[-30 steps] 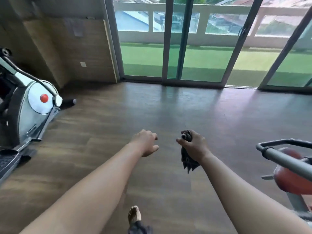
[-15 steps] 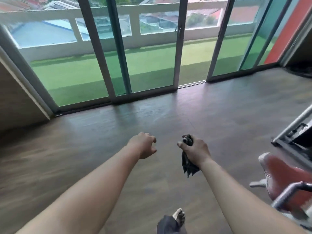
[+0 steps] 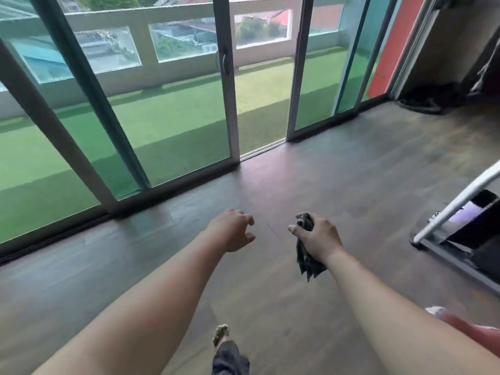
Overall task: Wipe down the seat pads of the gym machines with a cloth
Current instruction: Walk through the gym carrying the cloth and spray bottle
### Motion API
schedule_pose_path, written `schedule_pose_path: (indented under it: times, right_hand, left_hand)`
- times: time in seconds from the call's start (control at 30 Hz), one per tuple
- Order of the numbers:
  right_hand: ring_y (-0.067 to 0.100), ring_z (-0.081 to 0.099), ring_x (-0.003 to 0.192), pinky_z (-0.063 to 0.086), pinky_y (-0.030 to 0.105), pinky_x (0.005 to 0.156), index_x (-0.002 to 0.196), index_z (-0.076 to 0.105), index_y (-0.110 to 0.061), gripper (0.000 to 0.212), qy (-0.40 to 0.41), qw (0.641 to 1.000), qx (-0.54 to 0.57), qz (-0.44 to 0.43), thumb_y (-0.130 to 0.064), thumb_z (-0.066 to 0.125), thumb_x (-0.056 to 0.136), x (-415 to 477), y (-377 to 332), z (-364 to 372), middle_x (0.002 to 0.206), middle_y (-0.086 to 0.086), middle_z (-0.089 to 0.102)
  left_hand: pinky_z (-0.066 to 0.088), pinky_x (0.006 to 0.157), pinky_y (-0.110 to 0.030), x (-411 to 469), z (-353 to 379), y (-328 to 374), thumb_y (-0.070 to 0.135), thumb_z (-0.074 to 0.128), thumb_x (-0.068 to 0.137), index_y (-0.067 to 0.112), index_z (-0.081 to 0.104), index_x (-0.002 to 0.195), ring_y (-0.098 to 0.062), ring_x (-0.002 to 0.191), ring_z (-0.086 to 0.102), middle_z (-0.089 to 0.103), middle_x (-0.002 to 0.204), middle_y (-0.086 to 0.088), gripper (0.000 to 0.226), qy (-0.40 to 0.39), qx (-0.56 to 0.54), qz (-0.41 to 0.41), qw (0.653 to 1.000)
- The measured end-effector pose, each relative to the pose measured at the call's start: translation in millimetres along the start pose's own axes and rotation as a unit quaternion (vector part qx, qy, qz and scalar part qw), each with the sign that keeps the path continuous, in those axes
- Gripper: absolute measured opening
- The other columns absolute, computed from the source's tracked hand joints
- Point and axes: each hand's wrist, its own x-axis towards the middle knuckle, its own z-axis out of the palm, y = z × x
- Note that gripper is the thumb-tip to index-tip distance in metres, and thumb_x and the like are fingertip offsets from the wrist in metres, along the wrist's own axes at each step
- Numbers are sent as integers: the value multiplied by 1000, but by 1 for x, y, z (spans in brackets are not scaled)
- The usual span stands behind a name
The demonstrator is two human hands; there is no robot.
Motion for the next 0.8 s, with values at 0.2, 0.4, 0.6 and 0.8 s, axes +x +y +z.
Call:
schedule_pose_path:
  times: [0.2, 0.4, 0.6, 0.8]
  right_hand:
    - [22, 65, 103, 39, 24, 80, 115, 71, -23, 37, 79, 995, 32, 60, -40, 79, 84, 159, 3, -24, 99, -3, 68]
    - [15, 61, 95, 37, 21, 79, 114, 70, -24, 35, 142, 983, 54, 107, -38, 79, 84, 297, 25, -75, 95, -7, 67]
    - [21, 67, 104, 40, 22, 80, 111, 71, -25, 34, 181, 974, 57, 125, -40, 80, 82, 456, 77, -157, 99, -4, 71]
    - [21, 66, 105, 39, 23, 81, 113, 71, -24, 36, 209, 966, 52, 146, -41, 79, 83, 594, 118, -274, 102, -4, 71]
  left_hand:
    - [51, 100, -41, 196, -54, -17, 49, 62, 98, 27, 59, 141, -26, 132, 49, 62, 132, -2, 48, -12, 30, 81, 996]
    - [50, 101, -41, 383, -101, 19, 48, 62, 98, 27, 57, 142, -27, 132, 48, 62, 133, -3, 48, -36, 58, 154, 986]
    - [43, 96, -33, 571, -140, 103, 42, 64, 99, 22, 59, 142, -29, 129, 51, 63, 131, -6, 48, -20, 63, 211, 975]
    - [52, 98, -41, 737, -185, 203, 49, 64, 96, 30, 59, 140, -27, 128, 53, 65, 129, -2, 48, -6, 53, 241, 969]
